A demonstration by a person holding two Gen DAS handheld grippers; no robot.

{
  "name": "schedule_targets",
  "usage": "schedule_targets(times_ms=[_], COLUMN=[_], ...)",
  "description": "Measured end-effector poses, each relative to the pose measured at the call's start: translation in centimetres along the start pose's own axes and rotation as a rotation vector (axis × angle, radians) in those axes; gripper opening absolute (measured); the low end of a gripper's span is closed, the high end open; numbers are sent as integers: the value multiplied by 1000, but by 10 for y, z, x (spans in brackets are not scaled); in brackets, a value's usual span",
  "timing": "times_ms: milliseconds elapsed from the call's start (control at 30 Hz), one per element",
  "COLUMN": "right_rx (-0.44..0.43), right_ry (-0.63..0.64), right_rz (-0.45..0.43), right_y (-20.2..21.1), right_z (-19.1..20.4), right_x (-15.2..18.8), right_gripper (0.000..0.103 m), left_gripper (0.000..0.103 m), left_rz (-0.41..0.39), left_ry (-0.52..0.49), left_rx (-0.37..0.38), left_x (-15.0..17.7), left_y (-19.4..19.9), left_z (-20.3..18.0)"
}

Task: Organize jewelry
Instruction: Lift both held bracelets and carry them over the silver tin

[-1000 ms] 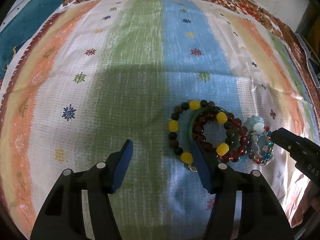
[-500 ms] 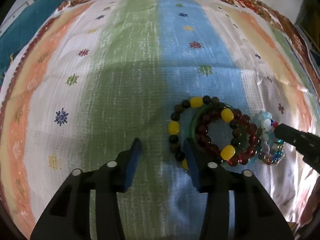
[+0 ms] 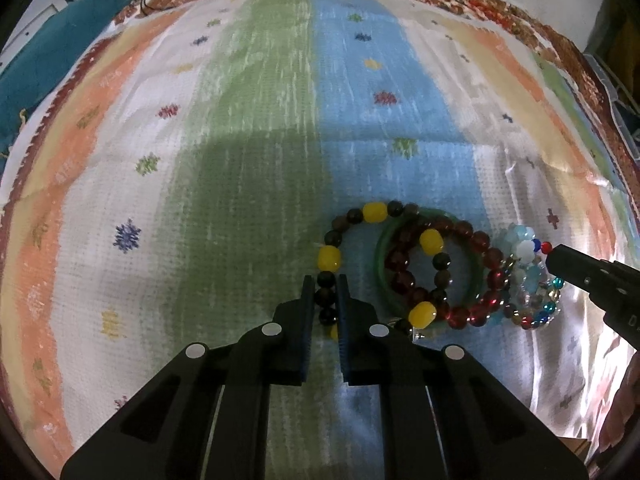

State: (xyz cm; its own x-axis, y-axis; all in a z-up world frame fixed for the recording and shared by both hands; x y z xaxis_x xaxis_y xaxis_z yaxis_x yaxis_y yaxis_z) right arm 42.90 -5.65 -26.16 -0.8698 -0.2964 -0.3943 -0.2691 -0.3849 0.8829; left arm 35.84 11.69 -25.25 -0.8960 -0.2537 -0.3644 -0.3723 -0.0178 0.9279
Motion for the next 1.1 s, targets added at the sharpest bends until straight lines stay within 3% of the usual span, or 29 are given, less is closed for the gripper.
schedule_targets(times_ms=[533, 1100], right_rx=[12, 28], right_ry=[109, 136], right_rz=[-80, -112], right_y=[33, 62], right_z=[34, 48], right_x=[-10, 7], right_gripper=[10, 10], left_gripper=[10, 10], left_rz=[-77, -135], left_ry=[5, 7], left_rx=[55, 45], left_x=[-14, -6], left_y=[45, 91], left_z=[-13, -19])
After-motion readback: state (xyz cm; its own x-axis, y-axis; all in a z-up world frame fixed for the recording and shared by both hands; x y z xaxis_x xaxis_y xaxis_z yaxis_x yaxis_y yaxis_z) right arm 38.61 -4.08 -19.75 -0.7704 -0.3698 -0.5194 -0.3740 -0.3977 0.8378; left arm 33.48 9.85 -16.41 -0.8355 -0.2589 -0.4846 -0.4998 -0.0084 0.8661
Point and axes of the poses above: each gripper's, at about its wrist camera, not at the fingertips, and y roughly against the way its jaws point, z to its left, x to its underside, the point moved 9 cm from there along -y, roughly the way its jaws point, and after that the axes turned 1 degree about z, right-handed, at the moved point
